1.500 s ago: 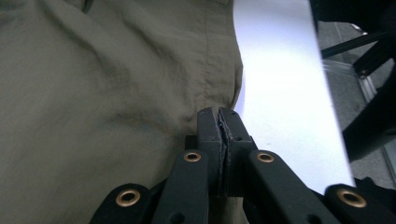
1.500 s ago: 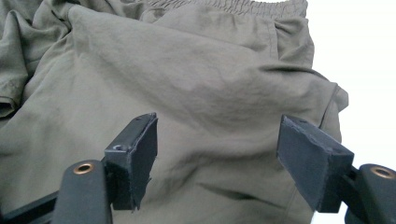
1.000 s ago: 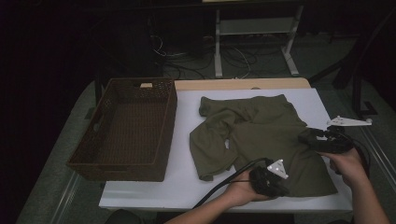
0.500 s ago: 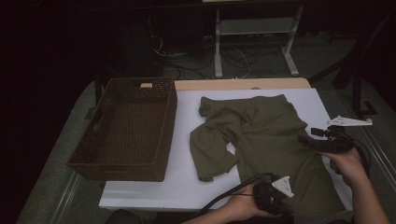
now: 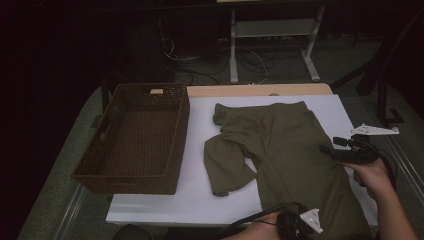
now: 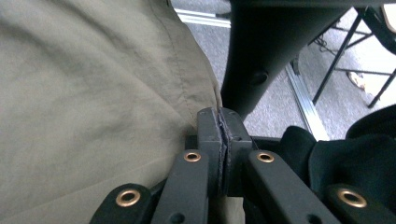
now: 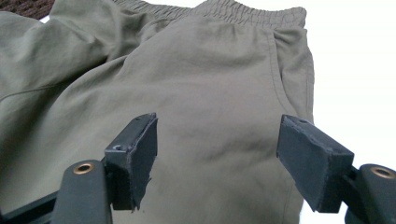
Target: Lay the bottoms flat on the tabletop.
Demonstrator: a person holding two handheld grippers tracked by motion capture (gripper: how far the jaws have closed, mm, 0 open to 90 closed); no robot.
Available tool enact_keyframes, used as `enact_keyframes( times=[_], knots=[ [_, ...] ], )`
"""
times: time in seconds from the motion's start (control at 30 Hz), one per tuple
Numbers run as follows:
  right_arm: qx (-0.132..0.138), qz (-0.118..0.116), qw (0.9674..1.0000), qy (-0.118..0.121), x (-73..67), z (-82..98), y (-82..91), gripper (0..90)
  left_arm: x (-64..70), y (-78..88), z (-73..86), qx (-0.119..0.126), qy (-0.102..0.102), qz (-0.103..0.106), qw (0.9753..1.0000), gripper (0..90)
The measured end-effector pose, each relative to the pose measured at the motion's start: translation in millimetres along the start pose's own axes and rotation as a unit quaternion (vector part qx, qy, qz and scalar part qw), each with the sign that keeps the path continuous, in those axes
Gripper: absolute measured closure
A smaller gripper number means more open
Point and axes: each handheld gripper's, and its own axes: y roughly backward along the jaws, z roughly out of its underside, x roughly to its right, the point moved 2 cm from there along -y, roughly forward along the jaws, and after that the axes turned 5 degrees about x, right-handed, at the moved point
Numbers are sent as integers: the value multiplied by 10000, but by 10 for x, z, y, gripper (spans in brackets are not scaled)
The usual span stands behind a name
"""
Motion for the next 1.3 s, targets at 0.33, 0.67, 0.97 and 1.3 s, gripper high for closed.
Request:
enact_keyframes(
  times=[0.33,0.67,0.97,1.3],
  knots=[
    [-35,34,10000,-9,13,9,6,289,-134,305,-42,438,204,-175,9987,700],
    [-290,201,9994,38,53,67,-24,354,-517,1001,-14,976,740,-950,9879,462],
    [-473,299,9984,-89,165,97,-127,434,-666,1601,254,1322,936,-1670,9726,311],
    [-572,337,9978,-63,205,77,-243,426,-763,2031,624,1576,1181,-2510,9477,141]
  ],
)
